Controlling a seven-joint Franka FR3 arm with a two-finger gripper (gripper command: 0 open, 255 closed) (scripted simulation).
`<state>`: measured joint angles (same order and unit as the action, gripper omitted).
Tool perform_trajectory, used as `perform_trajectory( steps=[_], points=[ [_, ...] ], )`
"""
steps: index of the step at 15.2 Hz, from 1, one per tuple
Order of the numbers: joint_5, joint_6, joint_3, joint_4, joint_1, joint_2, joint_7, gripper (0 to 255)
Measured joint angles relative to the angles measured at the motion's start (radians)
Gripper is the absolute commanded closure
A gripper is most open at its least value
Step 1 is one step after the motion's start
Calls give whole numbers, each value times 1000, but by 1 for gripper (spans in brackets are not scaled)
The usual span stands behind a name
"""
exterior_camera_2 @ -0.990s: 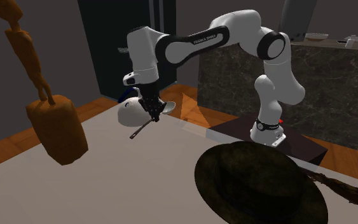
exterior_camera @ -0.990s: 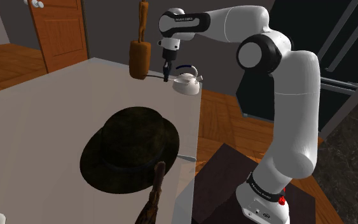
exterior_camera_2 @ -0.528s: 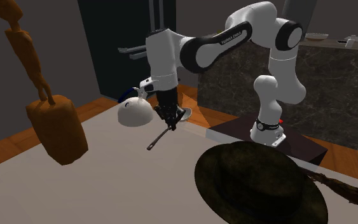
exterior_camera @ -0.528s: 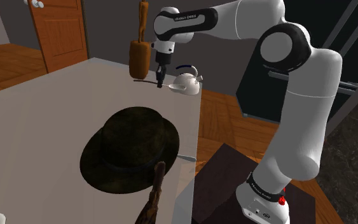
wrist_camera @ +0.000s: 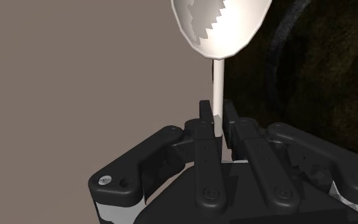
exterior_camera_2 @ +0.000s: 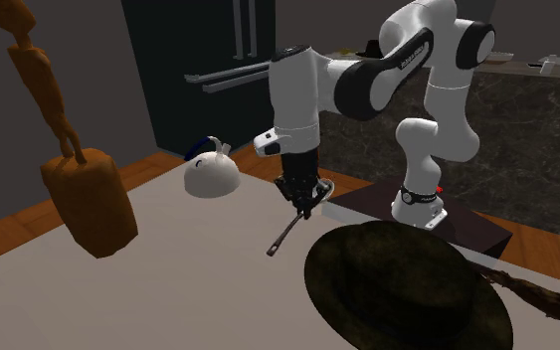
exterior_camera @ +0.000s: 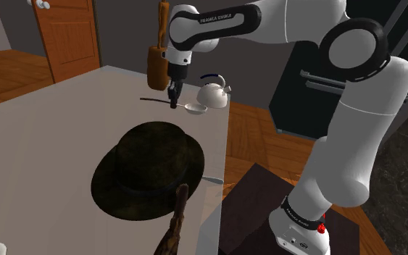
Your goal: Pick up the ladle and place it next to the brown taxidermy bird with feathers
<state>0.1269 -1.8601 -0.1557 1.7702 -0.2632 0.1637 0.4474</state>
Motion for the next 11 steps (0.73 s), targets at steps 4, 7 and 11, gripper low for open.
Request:
perform_trajectory(
  steps=[4, 7, 11],
  points=[
    [-5, -33, 39, 70, -55, -48, -91, 255],
    [-6, -37, 71, 84, -94, -65, -162, 255],
    [-6, -60, 111, 111, -142, -80, -250, 255]
  ],
)
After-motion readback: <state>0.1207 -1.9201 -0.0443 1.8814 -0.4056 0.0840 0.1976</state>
